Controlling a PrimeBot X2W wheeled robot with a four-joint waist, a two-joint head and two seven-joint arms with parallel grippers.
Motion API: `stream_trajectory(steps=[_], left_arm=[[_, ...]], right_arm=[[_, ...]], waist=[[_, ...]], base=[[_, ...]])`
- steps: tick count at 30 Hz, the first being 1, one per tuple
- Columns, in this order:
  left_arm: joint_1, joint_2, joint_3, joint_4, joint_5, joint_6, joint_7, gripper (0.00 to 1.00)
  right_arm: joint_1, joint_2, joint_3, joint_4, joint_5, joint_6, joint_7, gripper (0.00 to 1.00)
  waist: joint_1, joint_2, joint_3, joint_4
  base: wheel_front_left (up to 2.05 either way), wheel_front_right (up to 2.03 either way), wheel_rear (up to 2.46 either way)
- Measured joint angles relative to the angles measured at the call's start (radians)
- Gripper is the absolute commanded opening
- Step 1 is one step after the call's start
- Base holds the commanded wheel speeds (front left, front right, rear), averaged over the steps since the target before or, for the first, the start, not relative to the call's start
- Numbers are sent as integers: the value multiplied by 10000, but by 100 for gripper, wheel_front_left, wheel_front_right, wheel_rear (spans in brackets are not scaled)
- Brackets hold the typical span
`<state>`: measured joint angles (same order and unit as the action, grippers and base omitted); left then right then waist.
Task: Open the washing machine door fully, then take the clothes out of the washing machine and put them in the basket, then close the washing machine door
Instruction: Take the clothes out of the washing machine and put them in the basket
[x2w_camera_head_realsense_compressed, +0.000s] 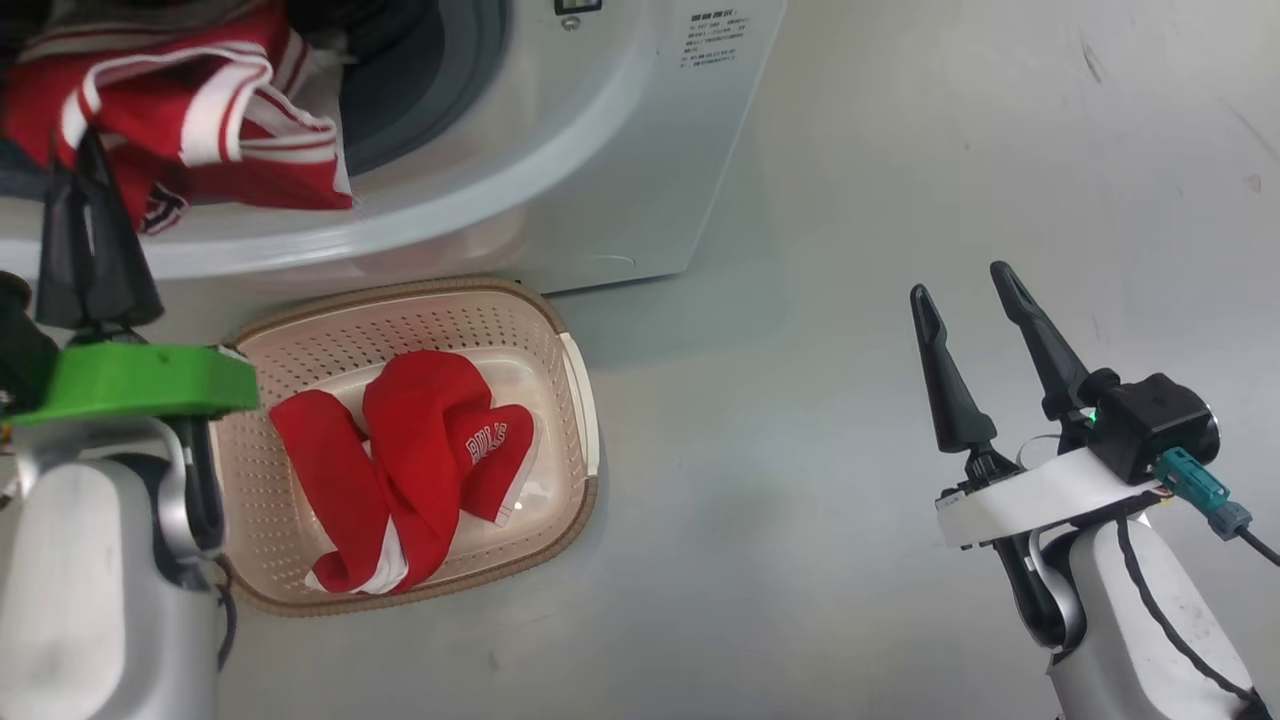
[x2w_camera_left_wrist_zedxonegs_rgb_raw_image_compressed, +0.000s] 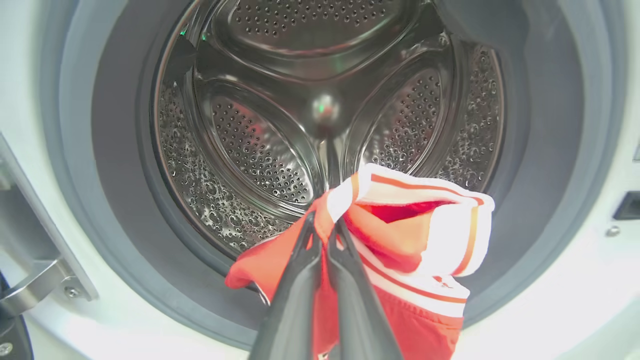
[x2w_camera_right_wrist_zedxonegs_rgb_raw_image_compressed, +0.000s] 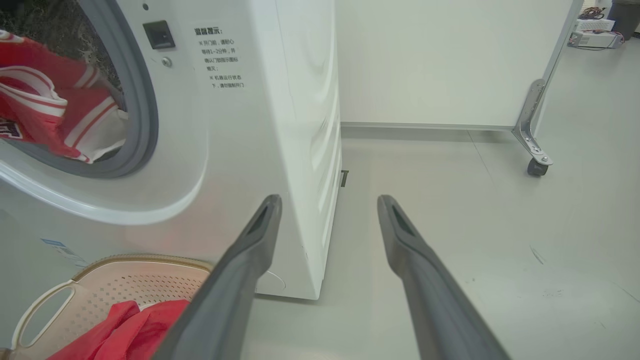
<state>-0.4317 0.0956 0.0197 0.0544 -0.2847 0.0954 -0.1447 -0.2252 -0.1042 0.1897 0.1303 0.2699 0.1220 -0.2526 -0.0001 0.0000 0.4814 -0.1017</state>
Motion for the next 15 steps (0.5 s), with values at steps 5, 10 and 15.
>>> stream_trajectory(steps=[5,10,15], left_arm=[[789,-169,-224,-221,38,-40,-257,0],[1377,-167,-251,-497,40,-75,-428,0],[2025,-169,-353,-637,25,-128,-428,0]], right_arm=[[354,17,42,115,-6,-2,0,100],[675,40,59,199,-8,-10,0,100],[1033,82,63,280,-8,-23,0,100]], waist=[[1,0,-548,184],[0,0,-1102,322],[0,0,-1636,432]], base=[[0,0,0],[0,0,0],[0,0,0]])
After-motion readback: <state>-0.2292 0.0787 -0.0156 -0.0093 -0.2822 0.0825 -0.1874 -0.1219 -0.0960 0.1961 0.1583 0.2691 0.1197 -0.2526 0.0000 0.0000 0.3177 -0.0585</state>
